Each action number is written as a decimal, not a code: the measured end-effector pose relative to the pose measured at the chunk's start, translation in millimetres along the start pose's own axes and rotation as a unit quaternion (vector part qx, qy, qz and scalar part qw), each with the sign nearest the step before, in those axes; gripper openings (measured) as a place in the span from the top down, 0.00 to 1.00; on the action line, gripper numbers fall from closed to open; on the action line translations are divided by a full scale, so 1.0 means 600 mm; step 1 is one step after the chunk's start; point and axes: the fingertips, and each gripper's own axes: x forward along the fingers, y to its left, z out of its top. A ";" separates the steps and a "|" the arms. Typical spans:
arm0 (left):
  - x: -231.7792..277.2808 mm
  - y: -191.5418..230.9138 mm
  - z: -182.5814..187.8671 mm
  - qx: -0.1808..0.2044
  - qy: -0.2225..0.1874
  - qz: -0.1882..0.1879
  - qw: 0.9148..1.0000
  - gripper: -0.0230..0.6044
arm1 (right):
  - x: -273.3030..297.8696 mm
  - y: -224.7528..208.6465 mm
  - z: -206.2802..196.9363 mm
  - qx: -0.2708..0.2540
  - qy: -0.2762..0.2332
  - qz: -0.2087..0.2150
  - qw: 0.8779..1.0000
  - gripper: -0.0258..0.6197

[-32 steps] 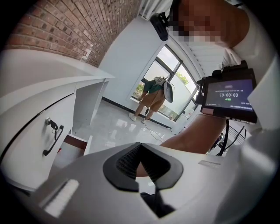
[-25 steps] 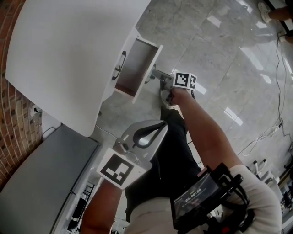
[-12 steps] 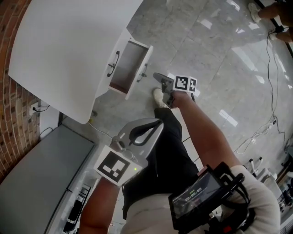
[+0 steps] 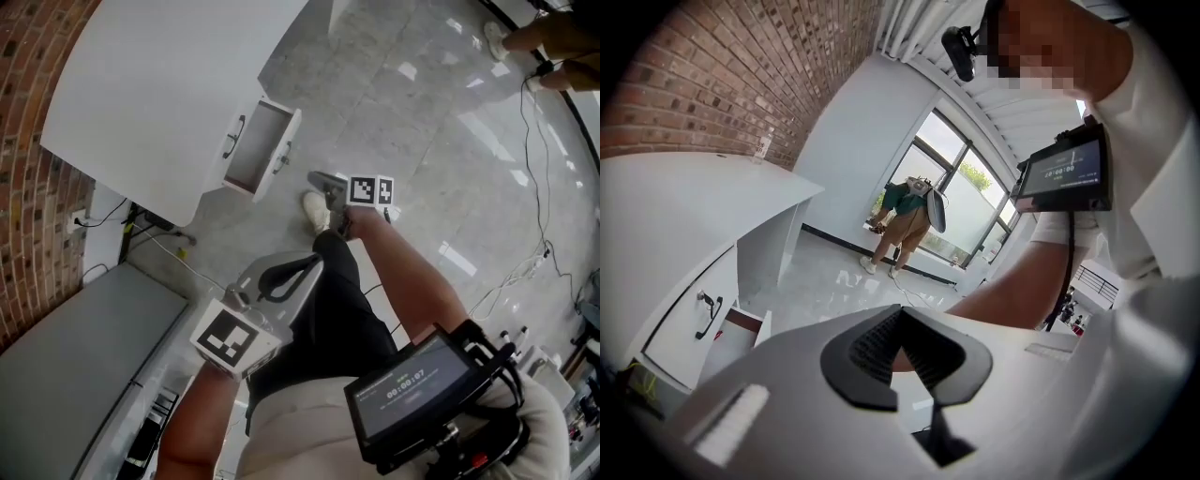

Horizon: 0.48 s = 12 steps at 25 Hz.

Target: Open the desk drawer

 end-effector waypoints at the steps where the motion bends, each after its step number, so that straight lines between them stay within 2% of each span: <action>1: -0.007 -0.007 0.005 0.000 -0.002 0.001 1.000 0.95 | -0.010 0.012 -0.003 -0.006 0.002 0.001 1.000 0.82; 8: -0.059 -0.075 0.042 0.007 -0.006 -0.001 1.000 0.95 | -0.084 0.117 -0.041 -0.107 0.055 -0.007 0.993 0.95; 12: -0.084 -0.110 0.059 -0.001 -0.011 -0.006 1.000 0.95 | -0.118 0.177 -0.063 -0.165 0.078 -0.012 0.983 0.96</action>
